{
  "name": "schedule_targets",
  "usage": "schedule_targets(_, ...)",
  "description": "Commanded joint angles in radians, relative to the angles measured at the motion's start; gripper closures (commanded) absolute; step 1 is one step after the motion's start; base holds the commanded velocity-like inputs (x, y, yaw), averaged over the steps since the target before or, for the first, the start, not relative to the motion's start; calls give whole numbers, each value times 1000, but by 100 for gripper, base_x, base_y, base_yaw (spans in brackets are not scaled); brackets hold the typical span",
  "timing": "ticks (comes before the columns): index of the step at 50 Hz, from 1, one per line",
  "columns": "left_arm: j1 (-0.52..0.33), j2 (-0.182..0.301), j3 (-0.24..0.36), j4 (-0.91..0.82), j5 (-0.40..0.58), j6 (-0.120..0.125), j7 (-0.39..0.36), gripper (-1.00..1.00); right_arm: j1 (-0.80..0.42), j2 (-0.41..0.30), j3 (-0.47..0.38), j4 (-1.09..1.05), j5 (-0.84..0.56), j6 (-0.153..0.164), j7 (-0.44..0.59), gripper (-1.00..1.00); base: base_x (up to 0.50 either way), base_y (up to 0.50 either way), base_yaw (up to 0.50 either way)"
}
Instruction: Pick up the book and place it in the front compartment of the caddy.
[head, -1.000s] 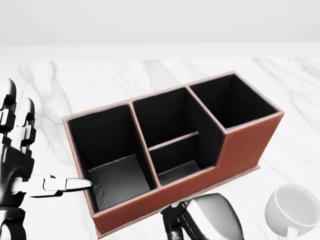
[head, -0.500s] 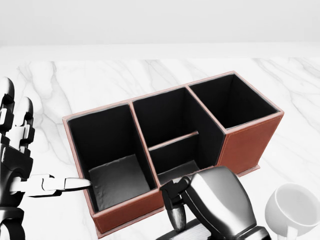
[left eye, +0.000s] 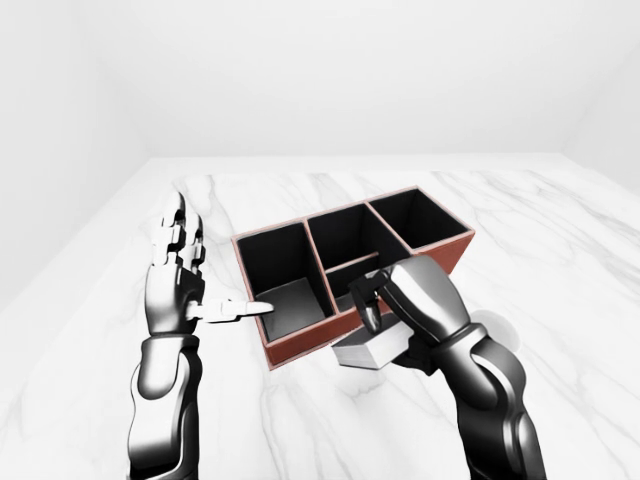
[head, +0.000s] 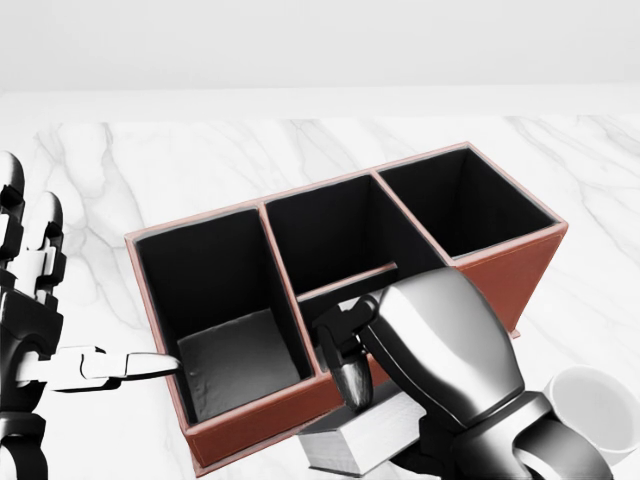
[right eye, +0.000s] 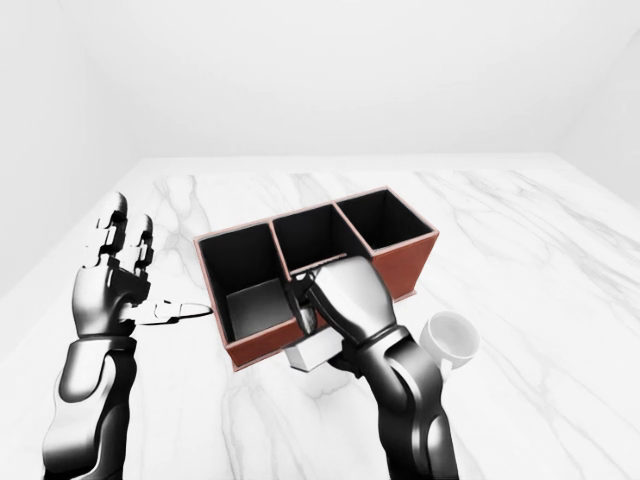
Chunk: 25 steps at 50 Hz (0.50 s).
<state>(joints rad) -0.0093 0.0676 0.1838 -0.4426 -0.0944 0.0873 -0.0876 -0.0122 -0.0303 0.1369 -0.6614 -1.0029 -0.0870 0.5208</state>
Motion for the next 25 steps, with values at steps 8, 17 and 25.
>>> schedule_targets(8,-2,2,2,6,-2,0,1,-100,-143,10,-35,7,-44,18,38,100,0,0,0)
schedule_targets(17,-1,1,1,8,-1,0,1,-100,-193,10,-43,36,-53,35,42,100,0,0,0)
schedule_targets(25,0,2,2,6,-2,0,1,-100,-249,9,-50,78,-60,53,37,100,0,0,0)
